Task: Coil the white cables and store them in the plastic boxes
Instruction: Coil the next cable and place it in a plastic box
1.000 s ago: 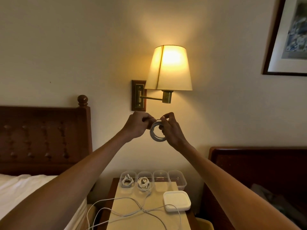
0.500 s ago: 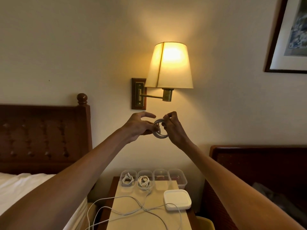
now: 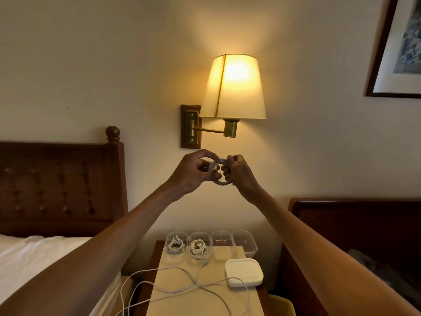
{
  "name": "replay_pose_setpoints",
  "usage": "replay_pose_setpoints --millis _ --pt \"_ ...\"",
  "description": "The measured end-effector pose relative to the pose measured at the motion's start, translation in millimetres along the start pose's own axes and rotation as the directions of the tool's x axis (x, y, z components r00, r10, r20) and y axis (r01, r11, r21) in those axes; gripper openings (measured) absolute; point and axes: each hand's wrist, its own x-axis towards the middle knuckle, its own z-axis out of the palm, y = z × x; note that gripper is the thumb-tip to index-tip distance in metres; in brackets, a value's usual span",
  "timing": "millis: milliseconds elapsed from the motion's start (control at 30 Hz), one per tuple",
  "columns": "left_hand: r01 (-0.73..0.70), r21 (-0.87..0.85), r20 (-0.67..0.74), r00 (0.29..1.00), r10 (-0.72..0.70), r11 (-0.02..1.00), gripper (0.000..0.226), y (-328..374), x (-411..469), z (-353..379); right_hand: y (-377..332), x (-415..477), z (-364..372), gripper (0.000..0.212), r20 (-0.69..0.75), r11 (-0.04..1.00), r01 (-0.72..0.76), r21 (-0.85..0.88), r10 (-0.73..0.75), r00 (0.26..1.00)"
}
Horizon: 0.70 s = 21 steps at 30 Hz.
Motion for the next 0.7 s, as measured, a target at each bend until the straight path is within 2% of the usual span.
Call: replay_pose_setpoints --millis 133,233,333,533,700 --pt "-0.137 0.236 -0.211 0.959 0.188 0.962 0.02 -7 0 4 5 0 -1 0.032 -0.006 0.999 -0.006 -0.032 0.006 1.0" --pt "-0.17 0.312 -0.315 0.91 0.271 0.935 0.018 -10 0 8 7 1 3 0.034 -0.009 0.997 0.036 -0.065 -0.037 0.999" --pt "-0.174 0.348 -0.352 0.887 0.3 0.921 0.013 -14 0 9 7 1 6 0.035 -0.004 0.983 0.12 -0.138 -0.122 0.993" --pt "-0.084 0.294 -0.341 0.921 0.187 0.952 0.009 -25 1 3 11 -1 5 0.026 0.118 0.885 0.272 -0.379 -0.245 0.962" --pt "0.084 0.026 -0.25 0.965 -0.074 0.996 0.006 -27 4 -8 21 4 -1 0.019 0.109 0.901 0.199 -0.385 -0.17 0.979"
